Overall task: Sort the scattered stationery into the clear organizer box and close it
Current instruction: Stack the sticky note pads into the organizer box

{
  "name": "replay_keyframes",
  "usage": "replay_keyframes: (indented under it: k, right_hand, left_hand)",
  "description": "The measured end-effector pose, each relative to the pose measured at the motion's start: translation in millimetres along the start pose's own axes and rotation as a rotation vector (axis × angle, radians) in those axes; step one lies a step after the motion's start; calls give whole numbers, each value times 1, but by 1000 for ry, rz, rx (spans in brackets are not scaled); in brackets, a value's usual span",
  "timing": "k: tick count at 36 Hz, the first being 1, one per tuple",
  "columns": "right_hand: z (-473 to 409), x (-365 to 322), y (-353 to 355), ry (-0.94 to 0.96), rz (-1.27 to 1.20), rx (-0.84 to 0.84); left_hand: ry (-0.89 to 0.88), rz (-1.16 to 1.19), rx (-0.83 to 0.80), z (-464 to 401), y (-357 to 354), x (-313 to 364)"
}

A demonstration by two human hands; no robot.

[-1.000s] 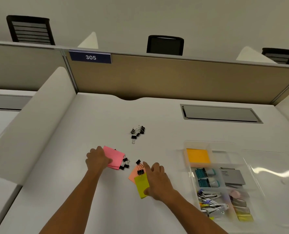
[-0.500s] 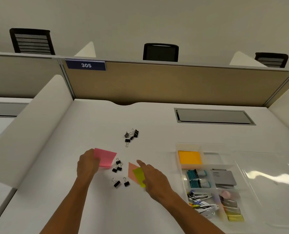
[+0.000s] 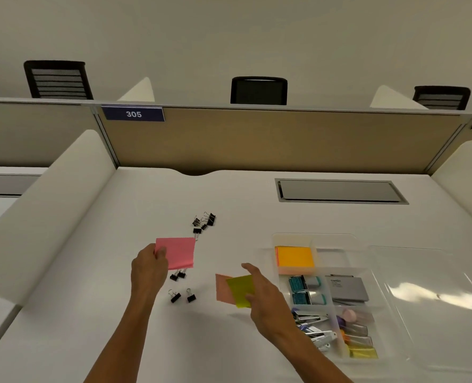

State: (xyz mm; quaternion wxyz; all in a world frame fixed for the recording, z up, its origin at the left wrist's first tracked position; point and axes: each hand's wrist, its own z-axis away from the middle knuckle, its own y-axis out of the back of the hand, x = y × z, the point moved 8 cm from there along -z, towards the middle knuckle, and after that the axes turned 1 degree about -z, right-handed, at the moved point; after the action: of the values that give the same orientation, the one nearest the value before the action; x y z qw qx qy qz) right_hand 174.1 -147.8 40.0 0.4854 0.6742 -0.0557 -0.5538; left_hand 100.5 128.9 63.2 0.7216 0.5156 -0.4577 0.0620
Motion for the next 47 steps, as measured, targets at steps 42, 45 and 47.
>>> replay_keyframes:
  k: [42, 45, 47]
  right_hand:
    - [72, 169, 152, -412, -633, 617]
    - [70, 173, 155, -427, -628, 617]
    - [67, 174, 158, -430, -603, 615]
  left_hand:
    - [-403, -239, -465, 77, -235, 184]
    - [-445, -279, -439, 80, -233, 185]
    - [-458, -287, -414, 78, -231, 183]
